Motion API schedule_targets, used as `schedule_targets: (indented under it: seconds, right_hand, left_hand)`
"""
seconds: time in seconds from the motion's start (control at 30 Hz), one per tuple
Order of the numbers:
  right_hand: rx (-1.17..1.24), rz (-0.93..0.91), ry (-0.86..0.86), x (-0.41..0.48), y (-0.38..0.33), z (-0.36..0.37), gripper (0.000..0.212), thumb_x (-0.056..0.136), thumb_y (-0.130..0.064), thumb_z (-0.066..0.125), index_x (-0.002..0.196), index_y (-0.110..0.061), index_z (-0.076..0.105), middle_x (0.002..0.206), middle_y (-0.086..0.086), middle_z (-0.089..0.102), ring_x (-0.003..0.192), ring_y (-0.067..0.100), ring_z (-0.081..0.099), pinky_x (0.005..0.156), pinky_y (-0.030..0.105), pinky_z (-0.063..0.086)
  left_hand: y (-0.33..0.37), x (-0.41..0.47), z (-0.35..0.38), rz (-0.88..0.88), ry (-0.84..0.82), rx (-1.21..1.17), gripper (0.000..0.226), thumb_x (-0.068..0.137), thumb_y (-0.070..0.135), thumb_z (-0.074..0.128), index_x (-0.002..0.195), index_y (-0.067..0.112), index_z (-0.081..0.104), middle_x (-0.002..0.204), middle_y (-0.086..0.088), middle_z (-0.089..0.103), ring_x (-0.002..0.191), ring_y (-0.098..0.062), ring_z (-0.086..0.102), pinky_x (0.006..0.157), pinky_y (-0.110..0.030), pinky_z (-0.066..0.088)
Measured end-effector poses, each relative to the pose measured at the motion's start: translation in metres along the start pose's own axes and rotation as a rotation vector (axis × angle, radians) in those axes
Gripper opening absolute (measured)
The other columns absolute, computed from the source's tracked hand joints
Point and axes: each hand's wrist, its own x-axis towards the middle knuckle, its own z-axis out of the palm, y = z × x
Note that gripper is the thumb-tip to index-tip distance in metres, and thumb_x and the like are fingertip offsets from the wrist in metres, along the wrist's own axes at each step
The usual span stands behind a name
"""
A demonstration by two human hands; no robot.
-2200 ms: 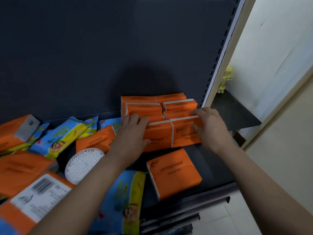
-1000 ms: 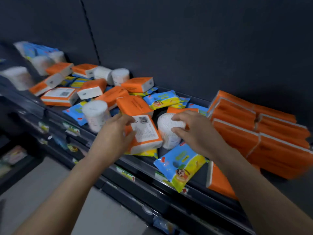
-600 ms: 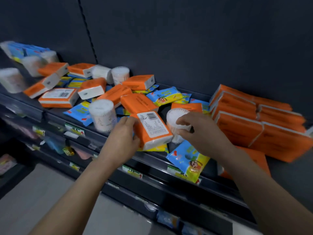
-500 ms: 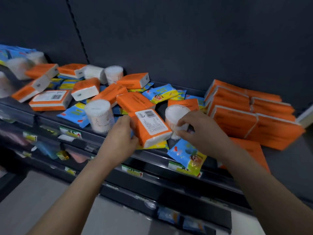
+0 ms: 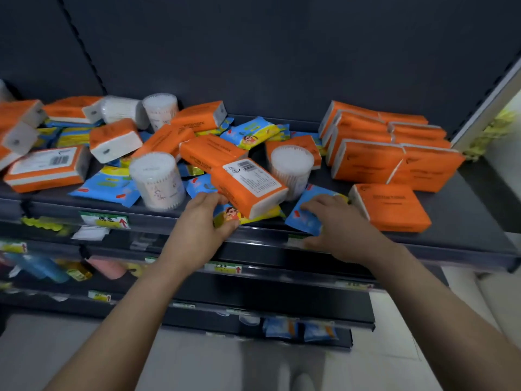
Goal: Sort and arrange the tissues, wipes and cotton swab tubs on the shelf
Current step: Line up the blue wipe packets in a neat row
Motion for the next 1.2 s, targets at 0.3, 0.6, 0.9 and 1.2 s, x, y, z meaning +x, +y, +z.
schedule_targets:
  seconds: [0.3,0.6,0.9,1.2]
  right_hand:
    - [0.092,-0.010,-0.002,-0.001,0.010,-0.004,0.043,0.085,-0.026,0.063,0.124,-0.013,0.051,0.123,0.004,0.051,0.111,0.019,0.048,0.092,0.027,0.040]
    - [0.124,0.084,-0.135,0.018,0.034,-0.021,0.084,0.081,-0.053,0.062,0.147,-0.017,0.024,0.152,0.007,0.023,0.136,0.027,0.028,0.107,0.037,0.031]
    - [0.005,0.155,-0.298,0.040,0.043,-0.022,0.108,0.072,-0.071,0.058,0.150,-0.018,0.005,0.153,0.015,0.021,0.136,0.036,0.025,0.109,0.041,0.027]
    - [0.226,0.108,-0.069,0.043,0.045,-0.039,0.059,0.072,-0.036,0.076,0.116,-0.006,0.053,0.114,0.012,0.054,0.101,0.023,0.051,0.073,0.027,0.038]
  left_hand:
    - [0.001,0.001,0.008,-0.007,0.031,0.062,0.034,0.077,0.025,0.073,0.105,0.012,0.061,0.111,-0.005,0.052,0.105,-0.023,0.048,0.090,-0.038,0.044]
    - [0.020,0.010,0.014,-0.536,0.118,-0.294,0.063,0.080,0.029,0.070,0.131,0.007,0.040,0.132,-0.012,0.046,0.111,-0.029,0.053,0.089,-0.036,0.046]
    - [0.040,0.027,0.005,-0.732,0.351,-0.587,0.051,0.072,0.007,0.074,0.115,0.011,0.048,0.113,-0.011,0.056,0.090,-0.026,0.060,0.082,-0.040,0.052]
    - [0.054,0.026,0.001,-0.704,0.591,-0.635,0.045,0.078,0.011,0.069,0.120,0.010,0.050,0.102,-0.009,0.060,0.082,-0.021,0.061,0.073,-0.034,0.053]
